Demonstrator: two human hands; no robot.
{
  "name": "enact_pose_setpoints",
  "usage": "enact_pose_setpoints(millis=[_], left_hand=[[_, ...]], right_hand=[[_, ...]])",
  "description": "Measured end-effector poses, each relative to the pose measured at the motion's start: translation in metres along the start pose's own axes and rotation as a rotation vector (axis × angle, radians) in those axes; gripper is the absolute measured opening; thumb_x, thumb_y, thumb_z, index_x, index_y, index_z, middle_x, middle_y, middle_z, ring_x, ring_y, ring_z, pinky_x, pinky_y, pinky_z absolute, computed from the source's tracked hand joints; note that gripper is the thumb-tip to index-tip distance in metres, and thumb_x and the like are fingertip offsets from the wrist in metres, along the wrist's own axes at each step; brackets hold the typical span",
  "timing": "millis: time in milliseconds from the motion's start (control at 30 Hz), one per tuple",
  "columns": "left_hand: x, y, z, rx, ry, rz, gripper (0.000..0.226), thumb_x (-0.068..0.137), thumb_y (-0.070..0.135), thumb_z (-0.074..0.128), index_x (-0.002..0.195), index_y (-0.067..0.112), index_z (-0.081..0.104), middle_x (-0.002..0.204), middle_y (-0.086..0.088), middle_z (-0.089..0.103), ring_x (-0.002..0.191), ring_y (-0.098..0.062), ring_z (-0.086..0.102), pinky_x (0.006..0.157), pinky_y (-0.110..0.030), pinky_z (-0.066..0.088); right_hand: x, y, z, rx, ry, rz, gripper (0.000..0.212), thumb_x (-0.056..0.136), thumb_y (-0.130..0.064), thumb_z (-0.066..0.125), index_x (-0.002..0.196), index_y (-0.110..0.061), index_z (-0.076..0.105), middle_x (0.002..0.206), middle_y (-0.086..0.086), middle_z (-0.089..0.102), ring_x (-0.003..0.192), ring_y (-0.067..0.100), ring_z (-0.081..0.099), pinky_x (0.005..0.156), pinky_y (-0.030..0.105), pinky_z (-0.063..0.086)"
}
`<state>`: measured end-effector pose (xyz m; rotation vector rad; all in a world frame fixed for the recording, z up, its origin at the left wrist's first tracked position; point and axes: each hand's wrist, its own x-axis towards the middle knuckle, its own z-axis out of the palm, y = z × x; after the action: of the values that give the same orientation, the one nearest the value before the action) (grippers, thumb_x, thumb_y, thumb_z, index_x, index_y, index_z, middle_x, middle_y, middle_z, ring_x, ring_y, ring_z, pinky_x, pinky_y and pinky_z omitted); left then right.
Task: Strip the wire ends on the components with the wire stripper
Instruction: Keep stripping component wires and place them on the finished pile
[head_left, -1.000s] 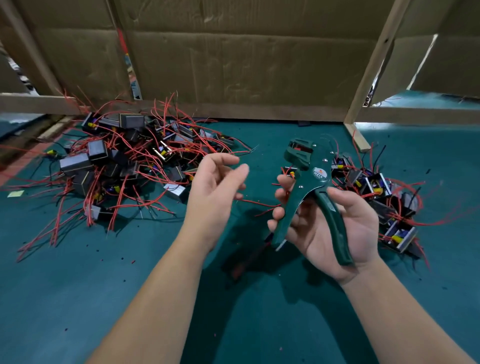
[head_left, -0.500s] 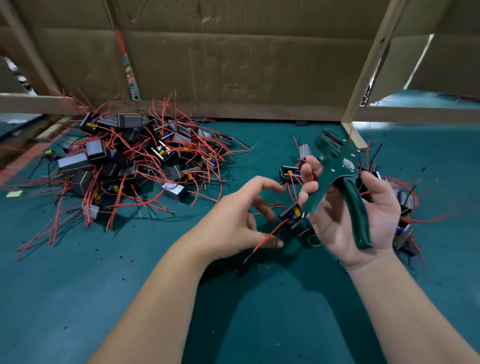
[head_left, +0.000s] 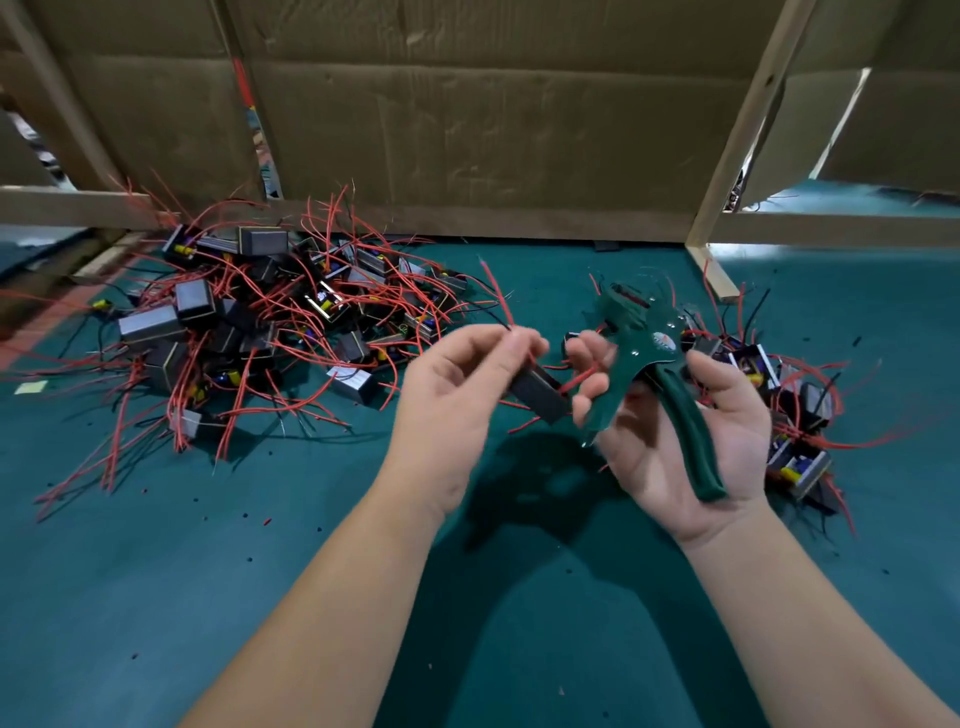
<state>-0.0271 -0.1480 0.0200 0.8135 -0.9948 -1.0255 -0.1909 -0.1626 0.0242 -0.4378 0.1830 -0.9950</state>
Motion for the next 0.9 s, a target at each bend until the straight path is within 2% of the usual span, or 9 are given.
enact_pose_setpoints(millis=[100, 167, 267, 333, 400, 467, 567, 767, 900], left_hand=[[0.006, 0.008, -0.004, -0.25, 0.128, -0.13, 0.012, 0.078, 0.022, 0.061, 0.083, 0.014, 0.069, 0.08, -0.001, 0.073, 0.078, -0.01, 0.067, 0.07, -0.022, 0.054], [0.01, 0.013, -0.01, -0.333, 0.189, -0.201, 0.013, 0.088, 0.018, 0.057, 0.088, 0.014, 0.07, 0.08, 0.002, 0.073, 0.077, -0.01, 0.069, 0.065, -0.022, 0.054], [0.013, 0.017, -0.018, -0.288, 0.233, -0.285, 0.021, 0.095, 0.021, 0.051, 0.092, 0.019, 0.072, 0.071, 0.01, 0.066, 0.068, -0.007, 0.065, 0.06, -0.024, 0.047], [0.013, 0.018, -0.02, -0.216, 0.25, -0.316, 0.027, 0.095, 0.022, 0.051, 0.084, 0.02, 0.075, 0.058, 0.01, 0.05, 0.051, -0.007, 0.05, 0.056, -0.023, 0.037], [0.013, 0.019, -0.02, -0.069, 0.261, -0.287, 0.029, 0.093, 0.024, 0.054, 0.073, 0.021, 0.076, 0.054, 0.007, 0.036, 0.046, -0.008, 0.033, 0.05, -0.022, 0.029], [0.011, 0.018, -0.019, 0.069, 0.244, -0.209, 0.027, 0.09, 0.025, 0.061, 0.069, 0.02, 0.075, 0.053, 0.004, 0.03, 0.047, -0.009, 0.026, 0.046, -0.018, 0.029], [0.009, 0.019, -0.019, 0.129, 0.214, -0.163, 0.017, 0.086, 0.023, 0.066, 0.074, 0.02, 0.078, 0.052, 0.003, 0.027, 0.048, -0.012, 0.021, 0.046, -0.02, 0.024], [0.009, 0.019, -0.022, 0.165, 0.181, -0.095, 0.014, 0.087, 0.014, 0.065, 0.077, 0.018, 0.074, 0.05, 0.008, 0.044, 0.043, -0.007, 0.031, 0.045, -0.016, 0.031], [0.007, 0.022, -0.022, 0.25, 0.125, -0.005, 0.014, 0.087, 0.005, 0.064, 0.079, 0.014, 0.071, 0.047, 0.018, 0.053, 0.044, 0.005, 0.046, 0.05, -0.006, 0.036]], right_hand=[[0.002, 0.01, 0.001, -0.098, 0.041, 0.11, 0.065, 0.065, -0.029, 0.063, 0.116, 0.012, 0.06, 0.11, 0.026, 0.064, 0.073, 0.03, 0.065, 0.07, 0.044, 0.057], [0.002, 0.016, 0.003, -0.146, 0.041, 0.2, 0.065, 0.065, -0.029, 0.063, 0.116, 0.011, 0.061, 0.115, 0.029, 0.061, 0.073, 0.032, 0.065, 0.07, 0.045, 0.057], [0.001, 0.02, 0.005, -0.177, 0.029, 0.291, 0.068, 0.064, -0.029, 0.067, 0.12, 0.008, 0.06, 0.115, 0.035, 0.06, 0.073, 0.036, 0.066, 0.071, 0.048, 0.057], [0.001, 0.019, 0.006, -0.225, 0.025, 0.309, 0.068, 0.066, -0.032, 0.062, 0.124, 0.004, 0.059, 0.109, 0.035, 0.062, 0.072, 0.035, 0.065, 0.072, 0.047, 0.057], [0.0, 0.017, 0.006, -0.274, 0.01, 0.296, 0.068, 0.067, -0.032, 0.062, 0.126, 0.0, 0.058, 0.105, 0.033, 0.063, 0.072, 0.035, 0.065, 0.073, 0.048, 0.057], [-0.001, 0.014, 0.006, -0.306, -0.009, 0.281, 0.072, 0.063, -0.032, 0.072, 0.127, -0.002, 0.057, 0.103, 0.03, 0.064, 0.073, 0.035, 0.065, 0.073, 0.048, 0.056], [-0.006, 0.013, 0.005, -0.333, -0.026, 0.29, 0.078, 0.059, -0.031, 0.08, 0.128, -0.001, 0.057, 0.098, 0.024, 0.065, 0.074, 0.036, 0.064, 0.072, 0.048, 0.056], [-0.01, 0.018, 0.004, -0.311, -0.037, 0.321, 0.074, 0.06, -0.027, 0.08, 0.123, 0.004, 0.058, 0.094, 0.024, 0.063, 0.074, 0.038, 0.063, 0.07, 0.05, 0.055], [-0.011, 0.02, 0.005, -0.294, -0.063, 0.322, 0.074, 0.062, -0.026, 0.079, 0.126, 0.004, 0.056, 0.093, 0.024, 0.063, 0.075, 0.038, 0.063, 0.071, 0.049, 0.055]])
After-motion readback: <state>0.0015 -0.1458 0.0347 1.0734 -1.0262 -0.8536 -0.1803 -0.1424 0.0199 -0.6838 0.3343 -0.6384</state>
